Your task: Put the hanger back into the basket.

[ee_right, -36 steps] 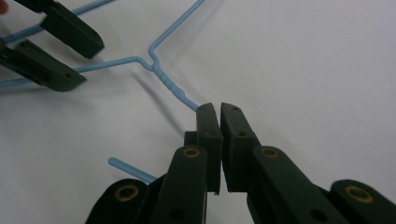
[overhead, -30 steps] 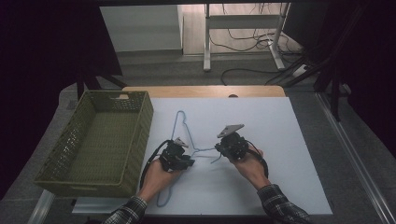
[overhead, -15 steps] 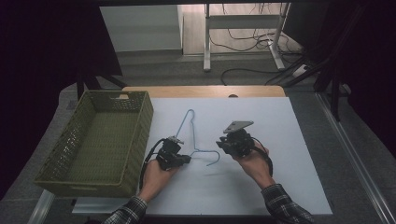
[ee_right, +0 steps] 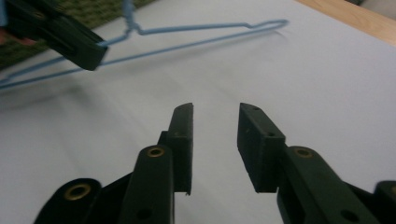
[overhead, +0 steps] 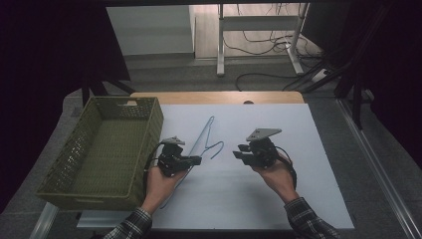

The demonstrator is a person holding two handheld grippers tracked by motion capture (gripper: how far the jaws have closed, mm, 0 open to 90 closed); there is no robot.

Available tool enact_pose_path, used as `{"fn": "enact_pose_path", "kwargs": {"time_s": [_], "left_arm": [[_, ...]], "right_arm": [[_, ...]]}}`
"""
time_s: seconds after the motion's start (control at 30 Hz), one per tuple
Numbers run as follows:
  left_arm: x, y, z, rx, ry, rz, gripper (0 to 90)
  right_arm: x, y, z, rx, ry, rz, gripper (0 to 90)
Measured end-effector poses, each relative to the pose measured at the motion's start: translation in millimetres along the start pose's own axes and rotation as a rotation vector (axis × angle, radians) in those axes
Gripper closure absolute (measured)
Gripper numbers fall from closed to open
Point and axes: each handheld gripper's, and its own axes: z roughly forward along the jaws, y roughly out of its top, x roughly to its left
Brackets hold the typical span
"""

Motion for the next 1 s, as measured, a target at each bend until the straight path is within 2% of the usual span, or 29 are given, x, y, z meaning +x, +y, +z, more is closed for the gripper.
{"fn": "enact_pose_path", "kwargs": {"time_s": [0.1, 0.27, 0.43, 0.57, 0.63, 0.67, 0.73, 0.77, 0.9, 0.97, 1.0], "left_arm": [[-2.8, 1.1, -2.3, -0.010, -0.010, 0.010, 87.1], [-8.2, 2.2, -3.3, -0.025, -0.062, 0.012, 87.1], [-12.6, 2.8, -2.4, -0.036, -0.109, 0.010, 87.0], [-16.0, 2.0, 1.3, -0.028, -0.131, 0.013, 87.0], [-18.3, 1.8, 3.3, -0.021, -0.133, 0.024, 86.9], [-19.2, 1.9, 3.7, -0.018, -0.133, 0.031, 86.7], [-23.8, 2.1, 3.8, -0.021, -0.092, 0.063, 85.9], [-27.9, 2.5, 2.9, -0.027, -0.050, 0.105, 85.5], [-40.4, 7.7, -6.7, -0.042, 0.059, 0.206, 56.8], [-44.7, 11.1, -10.9, -0.024, 0.074, 0.239, 46.4], [-45.8, 12.2, -12.0, -0.015, 0.077, 0.253, 45.4]], "right_arm": [[8.3, 6.2, 0.9, -0.030, 0.041, -0.010, 61.7], [22.4, 19.6, 4.9, -0.099, 0.102, -0.032, 57.8], [29.4, 24.2, 9.7, -0.143, 0.127, -0.039, 60.2], [29.2, 24.6, 11.4, -0.171, 0.151, -0.020, 68.5], [29.4, 24.5, 11.3, -0.181, 0.157, -0.016, 75.5], [29.7, 24.6, 11.2, -0.181, 0.165, -0.011, 83.6], [31.0, 24.9, 10.8, -0.181, 0.159, 0.007, 84.5], [31.4, 25.4, 10.6, -0.170, 0.156, 0.012, 84.6], [34.4, 28.4, 9.7, -0.118, 0.094, 0.015, 84.8], [36.0, 30.2, 8.2, -0.103, 0.083, 0.009, 84.7], [37.2, 32.0, 7.2, -0.094, 0.077, 0.015, 84.8]]}}
